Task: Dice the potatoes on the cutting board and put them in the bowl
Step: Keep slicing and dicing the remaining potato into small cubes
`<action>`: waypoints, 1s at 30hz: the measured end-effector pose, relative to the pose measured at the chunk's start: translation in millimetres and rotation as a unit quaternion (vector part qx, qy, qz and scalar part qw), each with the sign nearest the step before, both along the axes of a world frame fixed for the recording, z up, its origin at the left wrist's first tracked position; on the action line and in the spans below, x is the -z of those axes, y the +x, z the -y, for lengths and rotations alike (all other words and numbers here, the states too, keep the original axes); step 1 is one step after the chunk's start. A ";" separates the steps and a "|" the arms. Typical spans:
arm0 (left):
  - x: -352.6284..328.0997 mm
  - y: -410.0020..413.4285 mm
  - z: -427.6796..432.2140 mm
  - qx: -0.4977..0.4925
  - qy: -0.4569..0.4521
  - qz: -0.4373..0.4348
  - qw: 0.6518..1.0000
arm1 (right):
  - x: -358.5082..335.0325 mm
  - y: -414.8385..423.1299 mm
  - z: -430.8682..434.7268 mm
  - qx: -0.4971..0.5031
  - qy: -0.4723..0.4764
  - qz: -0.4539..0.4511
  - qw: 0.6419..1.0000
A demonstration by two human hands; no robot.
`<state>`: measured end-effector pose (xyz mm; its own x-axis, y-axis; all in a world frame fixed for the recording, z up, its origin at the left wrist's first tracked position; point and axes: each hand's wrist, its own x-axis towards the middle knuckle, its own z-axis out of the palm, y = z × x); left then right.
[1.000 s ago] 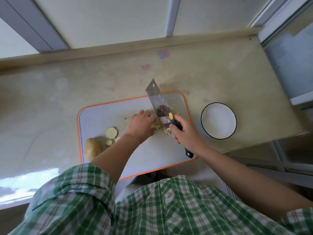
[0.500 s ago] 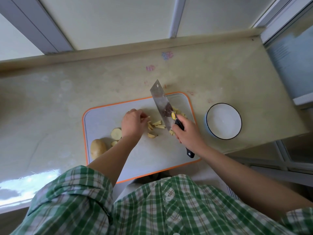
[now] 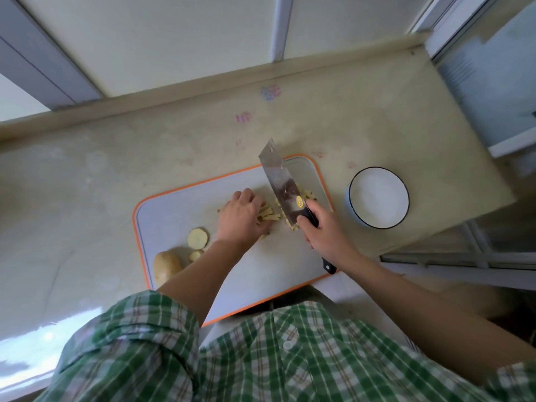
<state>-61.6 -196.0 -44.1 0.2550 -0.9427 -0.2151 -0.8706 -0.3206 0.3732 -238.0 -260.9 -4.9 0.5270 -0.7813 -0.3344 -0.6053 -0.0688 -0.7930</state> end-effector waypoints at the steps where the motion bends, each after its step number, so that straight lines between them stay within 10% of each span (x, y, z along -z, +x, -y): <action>1: -0.3 -0.8 2.1 0.010 0.001 0.005 1.000 | 0.1 -0.3 0.2 -0.003 0.001 0.002 1.000; 30: 0.3 2.5 -12.2 -0.207 -0.004 -0.031 0.978 | 12.6 16.6 -9.8 -0.191 -0.167 -0.090 0.963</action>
<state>-59.1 -183.9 -44.5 0.6019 -0.7633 -0.2348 -0.6424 -0.6374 0.4254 -221.4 -251.2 -17.5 0.7539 -0.6223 -0.2106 -0.6111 -0.5466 -0.5726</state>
